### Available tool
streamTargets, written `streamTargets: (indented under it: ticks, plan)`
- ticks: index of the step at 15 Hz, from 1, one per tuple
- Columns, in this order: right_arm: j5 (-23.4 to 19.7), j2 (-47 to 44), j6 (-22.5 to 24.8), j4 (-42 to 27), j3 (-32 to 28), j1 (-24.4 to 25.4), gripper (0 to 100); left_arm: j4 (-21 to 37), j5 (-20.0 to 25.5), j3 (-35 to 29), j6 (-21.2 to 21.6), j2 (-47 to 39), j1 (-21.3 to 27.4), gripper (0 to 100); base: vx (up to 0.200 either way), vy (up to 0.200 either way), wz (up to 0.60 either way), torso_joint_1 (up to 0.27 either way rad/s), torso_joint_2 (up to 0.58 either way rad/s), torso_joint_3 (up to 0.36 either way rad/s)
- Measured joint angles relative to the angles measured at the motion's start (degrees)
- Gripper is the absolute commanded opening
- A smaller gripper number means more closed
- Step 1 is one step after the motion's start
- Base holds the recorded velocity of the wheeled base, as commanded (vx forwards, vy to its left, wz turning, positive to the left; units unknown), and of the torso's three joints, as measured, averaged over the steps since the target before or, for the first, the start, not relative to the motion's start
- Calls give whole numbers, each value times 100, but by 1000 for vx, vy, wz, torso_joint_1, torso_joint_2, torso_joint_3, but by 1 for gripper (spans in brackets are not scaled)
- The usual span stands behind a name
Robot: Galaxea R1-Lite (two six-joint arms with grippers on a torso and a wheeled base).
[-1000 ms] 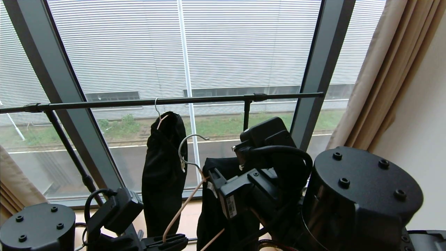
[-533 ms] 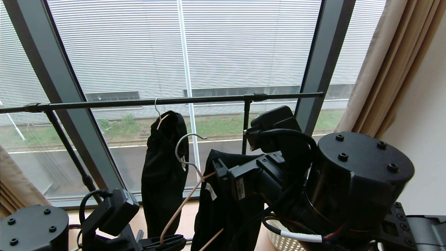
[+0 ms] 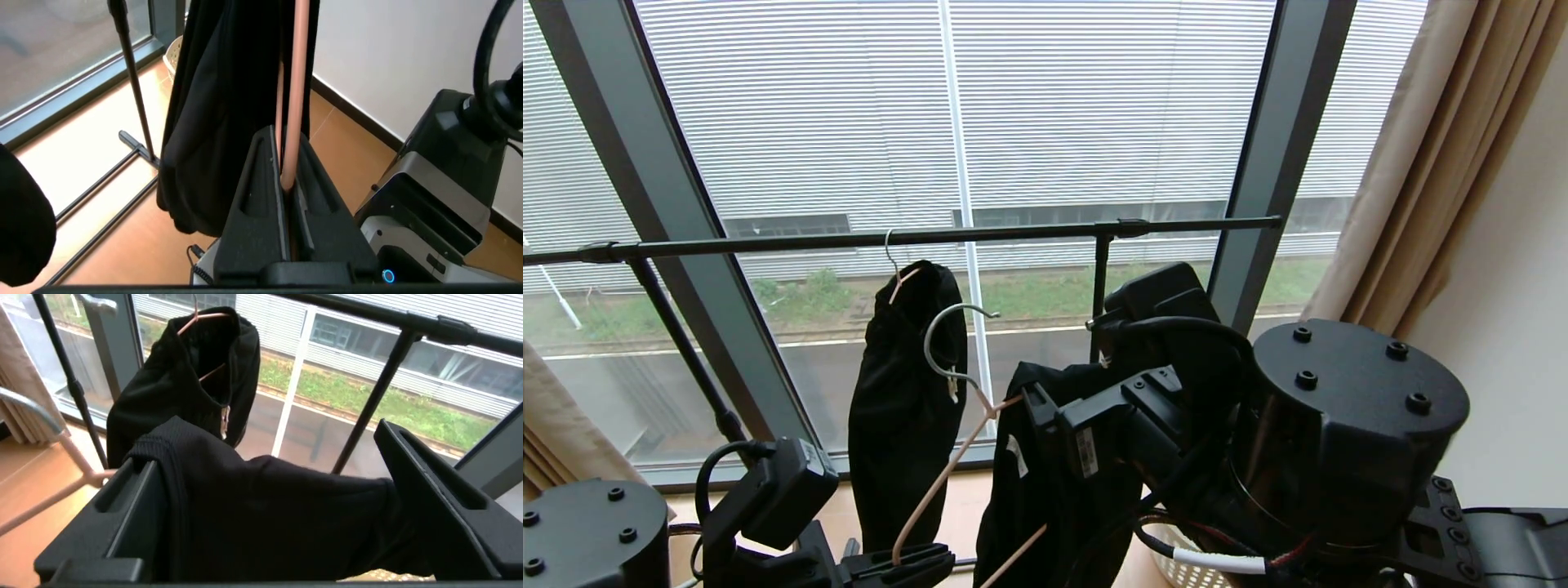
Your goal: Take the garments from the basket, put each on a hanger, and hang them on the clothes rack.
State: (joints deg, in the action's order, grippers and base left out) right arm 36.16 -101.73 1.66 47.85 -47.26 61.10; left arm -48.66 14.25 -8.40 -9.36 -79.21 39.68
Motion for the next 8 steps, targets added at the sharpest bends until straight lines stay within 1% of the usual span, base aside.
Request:
streamTargets:
  ticks: [4,8]
  plan:
    - [-94,61,12,13,123,54,100,-2,2,-22,0,-6,-110,0,0,0,0,0,0,0]
    - [-433,278,107,5,341,63,100,-9,0,-37,-2,-20,-171,0,0,0,0,0,0,0]
